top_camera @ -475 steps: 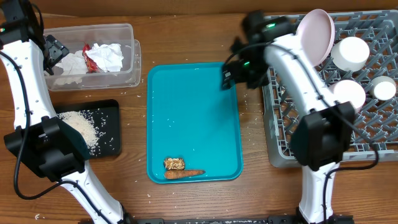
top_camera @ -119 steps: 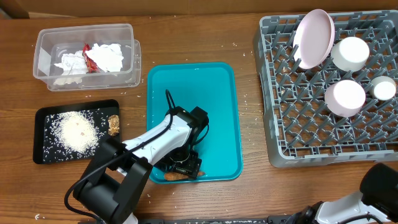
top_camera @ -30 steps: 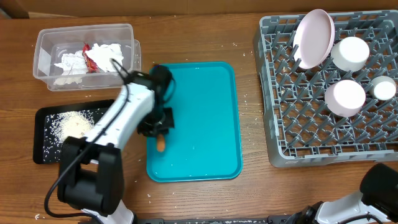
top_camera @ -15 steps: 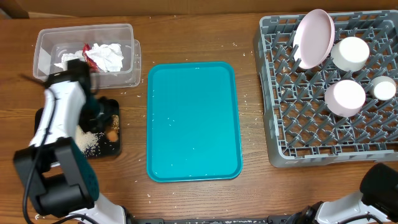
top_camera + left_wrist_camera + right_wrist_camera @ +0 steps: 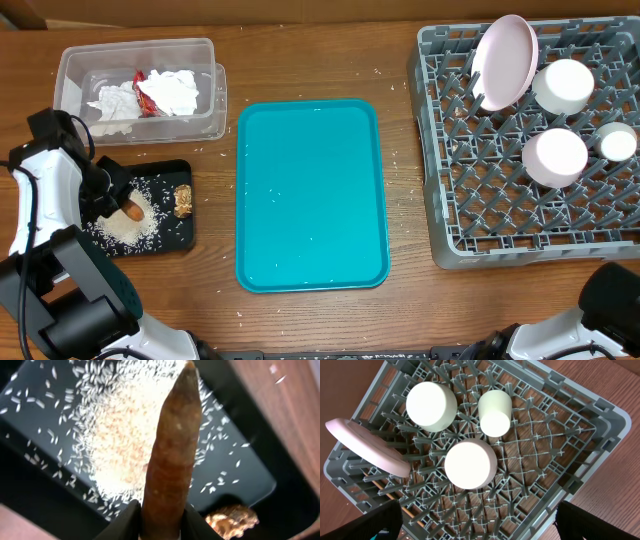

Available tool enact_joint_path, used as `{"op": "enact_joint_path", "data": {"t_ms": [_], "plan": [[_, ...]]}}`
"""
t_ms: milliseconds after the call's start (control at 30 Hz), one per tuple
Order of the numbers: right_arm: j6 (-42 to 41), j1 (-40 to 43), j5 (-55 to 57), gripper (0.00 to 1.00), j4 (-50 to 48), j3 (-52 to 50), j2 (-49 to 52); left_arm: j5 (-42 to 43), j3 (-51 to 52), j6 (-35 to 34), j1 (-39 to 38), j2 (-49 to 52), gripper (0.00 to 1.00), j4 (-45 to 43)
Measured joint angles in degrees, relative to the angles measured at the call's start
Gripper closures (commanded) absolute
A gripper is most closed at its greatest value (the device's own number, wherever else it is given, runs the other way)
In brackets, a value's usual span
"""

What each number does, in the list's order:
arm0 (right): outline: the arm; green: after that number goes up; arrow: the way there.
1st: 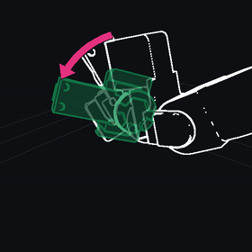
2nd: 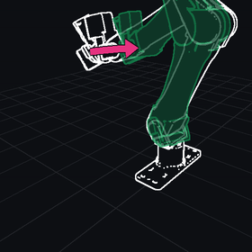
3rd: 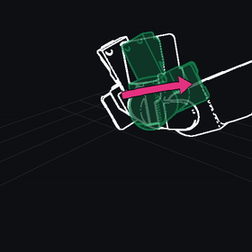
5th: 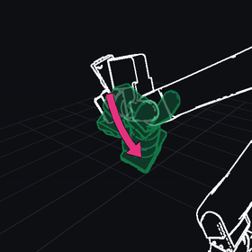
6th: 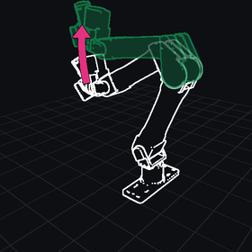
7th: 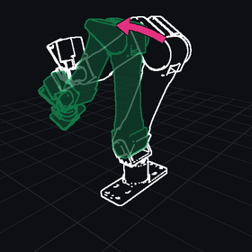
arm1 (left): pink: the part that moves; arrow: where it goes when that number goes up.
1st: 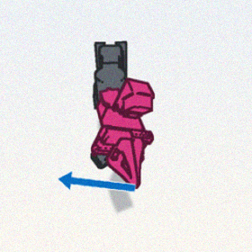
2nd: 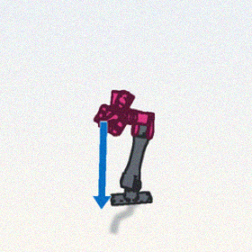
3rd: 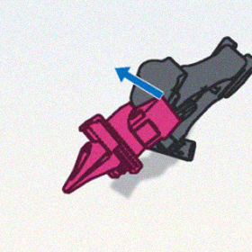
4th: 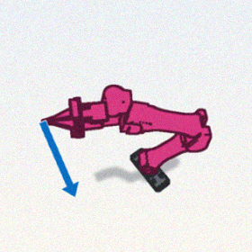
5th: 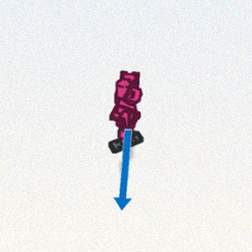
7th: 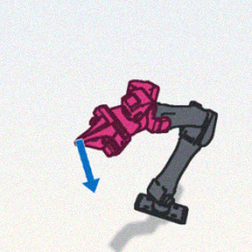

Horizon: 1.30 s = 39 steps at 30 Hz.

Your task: Sort waste into correct bins and load items into the dishwasher

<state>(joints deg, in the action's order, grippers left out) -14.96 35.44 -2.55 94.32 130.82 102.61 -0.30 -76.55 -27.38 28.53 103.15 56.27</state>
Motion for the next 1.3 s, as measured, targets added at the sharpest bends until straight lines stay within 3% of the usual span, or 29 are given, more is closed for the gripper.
{"op": "enact_joint_path", "data": {"t_ms": [233,533,567,600,700,833,967,1100,1300], "plan": [[0.0,0.0,0.0,0.0,0.07,0.0,0.0,-0.48,0.0,-1.31,-0.04,0.0,0.71,-1.05],[-0.02,-0.02,-0.02,0.0,0.07,0.0,0.0,0.7,0.0,-1.18,-0.02,0.0,0.83,1.68],[0.0,-0.02,-0.02,0.0,0.04,0.0,0.0,1.73,0.0,-0.96,-0.02,0.0,0.86,2.03],[0.0,0.0,0.0,0.0,0.04,0.0,0.0,2.8,0.0,-0.72,-0.02,0.0,0.95,2.34],[0.0,0.0,-0.02,0.0,0.04,0.0,0.0,6.91,-0.04,0.87,-0.02,0.0,0.96,3.13],[-0.02,0.0,0.0,0.0,0.0,0.0,0.0,10.67,-0.04,1.79,-0.22,-1.81,0.91,3.91],[-0.02,-0.02,-0.02,0.0,0.07,0.0,0.0,11.23,-0.02,2.58,-1.16,-9.99,0.71,4.26],[-0.02,0.0,-0.02,0.0,0.07,0.0,0.0,11.28,-0.5,3.23,-2.47,-20.26,0.59,6.73],[-0.02,-0.02,0.0,0.0,0.04,0.0,0.0,11.28,0.42,3.32,-6.69,-28.37,0.58,13.38]]}}
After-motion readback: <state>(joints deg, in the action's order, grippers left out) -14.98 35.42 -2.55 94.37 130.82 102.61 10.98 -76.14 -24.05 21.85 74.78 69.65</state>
